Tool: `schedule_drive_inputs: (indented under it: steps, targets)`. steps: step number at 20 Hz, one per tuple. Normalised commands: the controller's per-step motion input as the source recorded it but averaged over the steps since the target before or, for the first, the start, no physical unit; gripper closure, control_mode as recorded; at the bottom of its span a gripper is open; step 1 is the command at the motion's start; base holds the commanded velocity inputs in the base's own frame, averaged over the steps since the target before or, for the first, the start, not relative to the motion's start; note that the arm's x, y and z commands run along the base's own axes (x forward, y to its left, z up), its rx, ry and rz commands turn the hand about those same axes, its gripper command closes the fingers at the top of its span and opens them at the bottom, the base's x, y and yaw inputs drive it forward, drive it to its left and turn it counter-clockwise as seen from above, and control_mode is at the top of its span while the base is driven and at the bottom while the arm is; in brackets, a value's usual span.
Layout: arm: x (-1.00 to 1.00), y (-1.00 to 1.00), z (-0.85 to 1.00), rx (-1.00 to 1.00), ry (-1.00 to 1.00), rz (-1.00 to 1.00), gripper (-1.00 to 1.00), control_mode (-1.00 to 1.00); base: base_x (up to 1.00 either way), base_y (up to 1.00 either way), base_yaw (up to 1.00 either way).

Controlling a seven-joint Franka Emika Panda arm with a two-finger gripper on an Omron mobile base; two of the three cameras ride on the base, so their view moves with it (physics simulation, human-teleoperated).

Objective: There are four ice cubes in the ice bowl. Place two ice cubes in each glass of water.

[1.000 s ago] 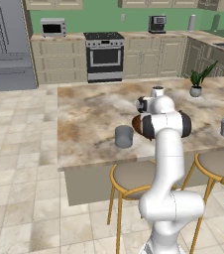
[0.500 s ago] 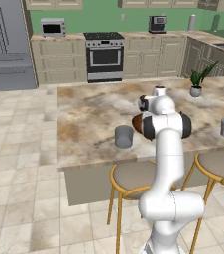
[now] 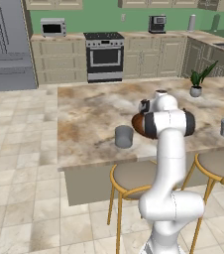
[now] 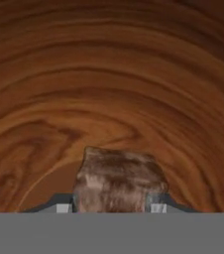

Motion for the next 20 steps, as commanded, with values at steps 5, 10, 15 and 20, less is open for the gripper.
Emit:
schedule_drive_inputs:
  steps: [5, 10, 15, 20]
  targets:
    - [0.00, 0.00, -0.18, 0.01, -0.18, -0.14, 1.00, -1.00, 0.00, 0.00, 0.00]
    - [-0.16, 0.07, 0.48, 0.00, -0.19, 0.00, 1.00, -1.00, 0.00, 0.00, 0.00]
    - [-0.20, 0.22, 0.65, -0.03, -0.05, 0.20, 1.00, -1.00, 0.00, 0.00, 0.00]
    - [-0.67, 0.16, 0.33, -0.06, -0.03, 0.45, 1.00, -1.00, 0.00, 0.00, 0.00]
